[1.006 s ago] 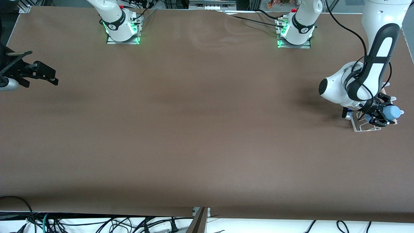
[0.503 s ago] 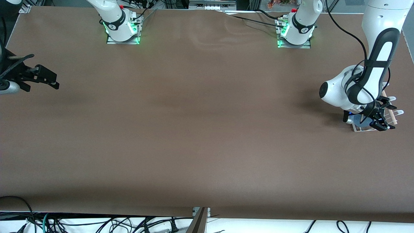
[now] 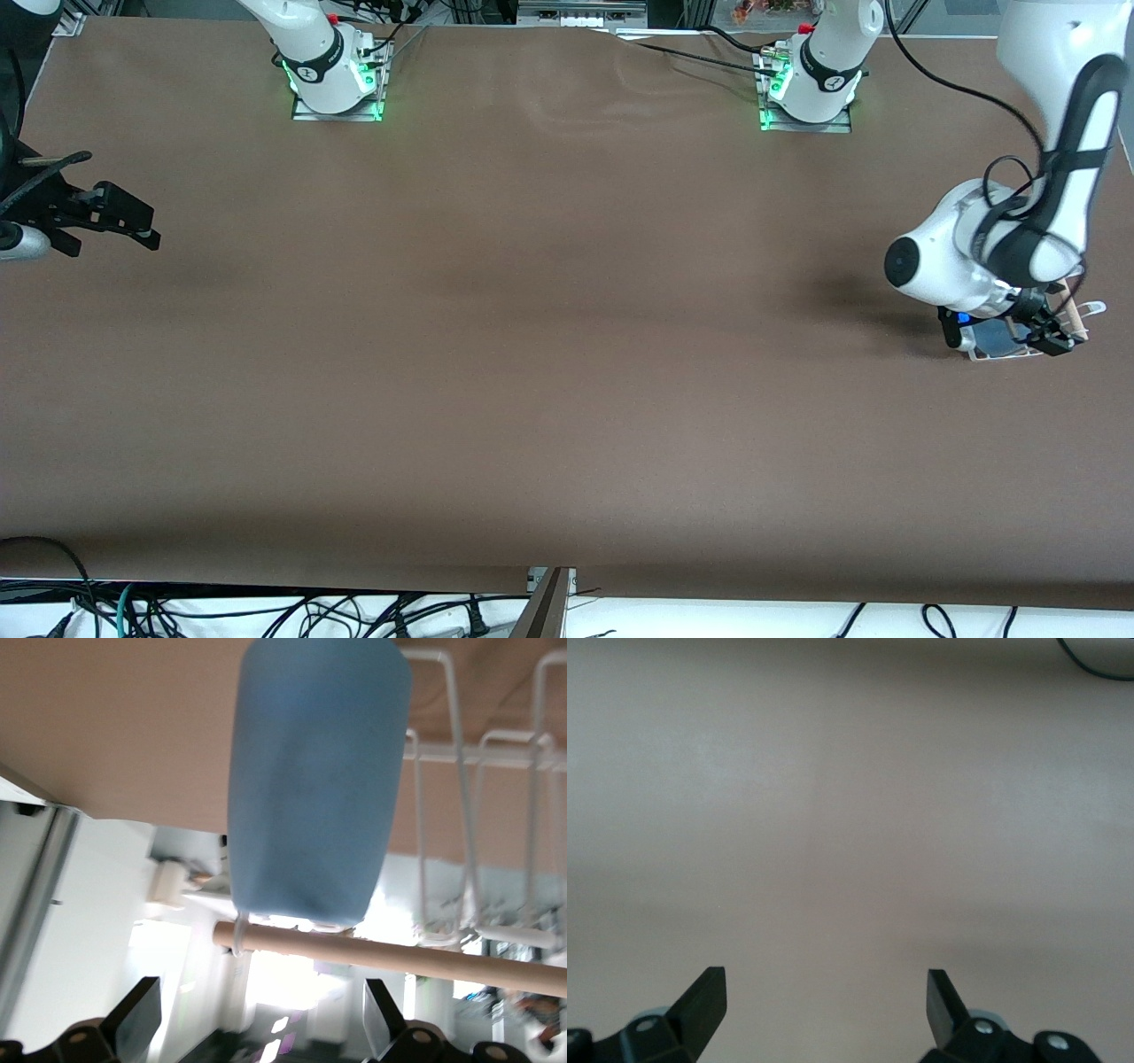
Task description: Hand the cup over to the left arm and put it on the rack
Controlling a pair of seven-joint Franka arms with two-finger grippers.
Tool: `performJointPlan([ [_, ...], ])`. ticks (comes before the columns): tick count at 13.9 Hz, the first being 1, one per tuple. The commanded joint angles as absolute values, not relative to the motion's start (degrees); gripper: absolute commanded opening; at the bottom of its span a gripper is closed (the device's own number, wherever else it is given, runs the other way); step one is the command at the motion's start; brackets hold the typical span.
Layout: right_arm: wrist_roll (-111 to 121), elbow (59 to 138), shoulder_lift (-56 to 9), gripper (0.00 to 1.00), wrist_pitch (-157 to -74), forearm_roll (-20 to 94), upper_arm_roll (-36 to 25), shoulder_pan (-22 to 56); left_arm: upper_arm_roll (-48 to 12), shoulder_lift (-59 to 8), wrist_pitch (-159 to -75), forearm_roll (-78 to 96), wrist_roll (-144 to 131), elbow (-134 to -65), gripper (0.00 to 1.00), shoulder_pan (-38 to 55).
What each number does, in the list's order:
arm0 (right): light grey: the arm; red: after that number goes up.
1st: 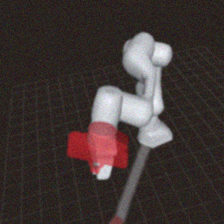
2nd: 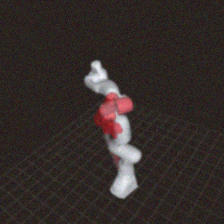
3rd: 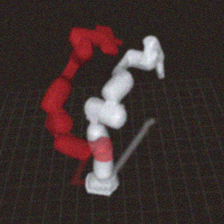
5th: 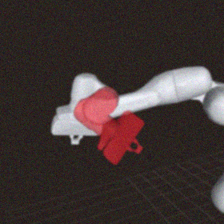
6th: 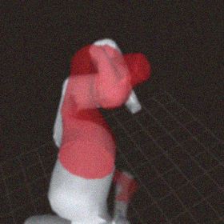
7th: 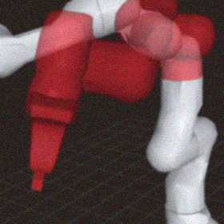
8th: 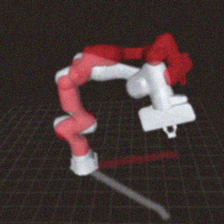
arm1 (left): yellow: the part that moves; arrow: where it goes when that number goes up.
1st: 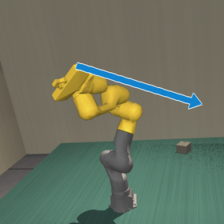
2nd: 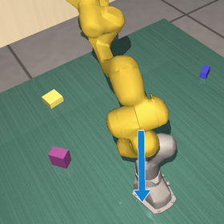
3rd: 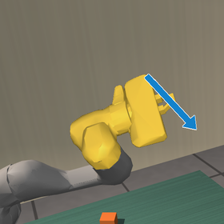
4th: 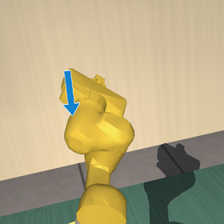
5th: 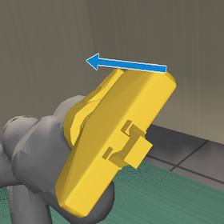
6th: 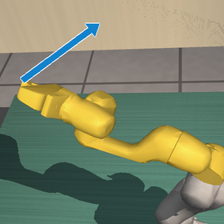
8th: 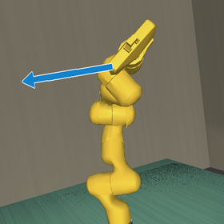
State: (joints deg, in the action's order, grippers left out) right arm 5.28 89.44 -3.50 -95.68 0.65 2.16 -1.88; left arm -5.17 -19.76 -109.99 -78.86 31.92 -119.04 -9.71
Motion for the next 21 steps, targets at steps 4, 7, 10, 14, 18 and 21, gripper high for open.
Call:
performJointPlan([
  [4, 5.4, 88.2, -4.8, 1.00, -94.9, 1.6, 1.9, -2.1, -12.5, -15.6, -93.8, -50.5, 32.3, -104.1, 1.00, -7.7],
  [7, 6.2, 88.2, -4.8, 1.00, -94.7, 1.1, 2.1, -1.8, -15.5, -13.6, -89.7, -38.5, 31.8, -95.6, 1.00, -7.5],
  [10, 6.2, 88.3, -4.3, 1.00, -94.3, 1.0, 2.2, -0.4, -15.4, -10.9, -89.7, -24.4, 31.6, -90.7, 1.00, -7.5],
  [14, 6.2, 88.3, -4.1, 1.00, -94.2, 1.0, 2.3, -0.3, -12.7, -9.5, -87.7, -14.3, 17.3, -85.6, 1.00, -6.3],
  [18, 6.2, 88.2, -4.1, 1.00, -94.3, 0.9, 2.2, 0.5, -11.4, -8.7, -87.9, -9.9, 8.5, -83.0, 1.00, -6.5],
  [21, 6.2, 88.2, -4.0, 1.00, -94.3, 0.9, 2.4, 0.6, -5.6, -7.4, -88.2, 1.5, -0.4, -83.8, 1.00, -6.1],
])
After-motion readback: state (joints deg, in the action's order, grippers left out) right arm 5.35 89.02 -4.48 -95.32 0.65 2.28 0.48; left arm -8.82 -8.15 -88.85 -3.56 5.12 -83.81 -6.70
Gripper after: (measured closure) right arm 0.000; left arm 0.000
